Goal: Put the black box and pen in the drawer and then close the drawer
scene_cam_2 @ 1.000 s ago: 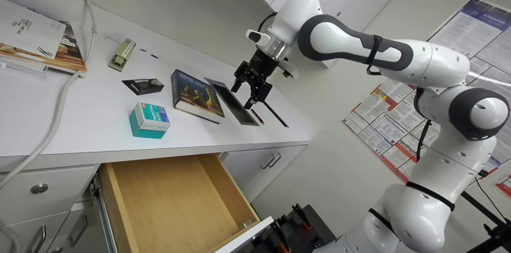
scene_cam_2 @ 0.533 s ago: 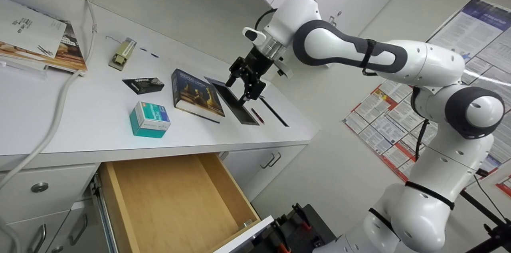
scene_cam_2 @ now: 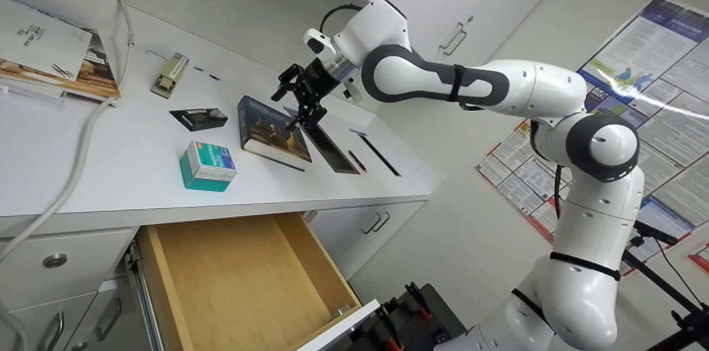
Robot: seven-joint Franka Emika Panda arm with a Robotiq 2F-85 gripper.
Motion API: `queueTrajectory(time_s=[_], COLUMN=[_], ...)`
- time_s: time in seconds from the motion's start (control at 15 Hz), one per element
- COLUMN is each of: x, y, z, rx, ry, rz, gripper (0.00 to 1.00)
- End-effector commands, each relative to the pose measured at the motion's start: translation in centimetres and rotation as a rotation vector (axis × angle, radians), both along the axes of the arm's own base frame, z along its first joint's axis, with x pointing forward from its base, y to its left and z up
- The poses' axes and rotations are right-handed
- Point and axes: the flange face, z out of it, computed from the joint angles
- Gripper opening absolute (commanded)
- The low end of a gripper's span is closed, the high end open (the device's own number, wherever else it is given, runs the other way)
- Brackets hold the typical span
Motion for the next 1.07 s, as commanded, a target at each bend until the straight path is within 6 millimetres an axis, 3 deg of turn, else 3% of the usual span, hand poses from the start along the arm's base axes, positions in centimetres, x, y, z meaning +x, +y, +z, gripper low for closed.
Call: queueTrajectory(time_s=[0.0, 0.53, 0.67, 0.73, 1.0], x=[3.6, 7.6, 7.7, 7.0, 7.3], y=[1.1, 4.2, 5.3, 4.2, 5.4], z=[-0.2, -4.3, -5.3, -5.4, -6.2], rx=[0.040, 0.026, 0.022, 0.034, 0.036], ry=[-0.008, -0.018, 0.002, -0.013, -0.005], rz=[0.118, 0.293, 0.289, 0.276, 0.283], gripper=[1.00, 1.00, 1.00, 1.00, 1.00])
